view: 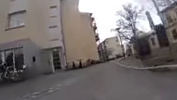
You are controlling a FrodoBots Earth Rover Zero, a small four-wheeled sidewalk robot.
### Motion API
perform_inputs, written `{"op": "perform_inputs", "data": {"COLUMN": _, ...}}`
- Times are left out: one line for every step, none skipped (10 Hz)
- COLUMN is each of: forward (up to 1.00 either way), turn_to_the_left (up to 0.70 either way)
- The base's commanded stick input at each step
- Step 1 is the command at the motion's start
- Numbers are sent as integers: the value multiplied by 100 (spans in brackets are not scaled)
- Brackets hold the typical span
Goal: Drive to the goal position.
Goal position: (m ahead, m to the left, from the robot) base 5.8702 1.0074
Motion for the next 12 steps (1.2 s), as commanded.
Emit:
{"op": "perform_inputs", "data": {"forward": 100, "turn_to_the_left": 0}}
{"op": "perform_inputs", "data": {"forward": 100, "turn_to_the_left": 0}}
{"op": "perform_inputs", "data": {"forward": 100, "turn_to_the_left": 0}}
{"op": "perform_inputs", "data": {"forward": 100, "turn_to_the_left": 0}}
{"op": "perform_inputs", "data": {"forward": 100, "turn_to_the_left": 0}}
{"op": "perform_inputs", "data": {"forward": 100, "turn_to_the_left": 0}}
{"op": "perform_inputs", "data": {"forward": 100, "turn_to_the_left": 0}}
{"op": "perform_inputs", "data": {"forward": 100, "turn_to_the_left": 0}}
{"op": "perform_inputs", "data": {"forward": 100, "turn_to_the_left": 0}}
{"op": "perform_inputs", "data": {"forward": 100, "turn_to_the_left": 0}}
{"op": "perform_inputs", "data": {"forward": 100, "turn_to_the_left": 0}}
{"op": "perform_inputs", "data": {"forward": 100, "turn_to_the_left": 0}}
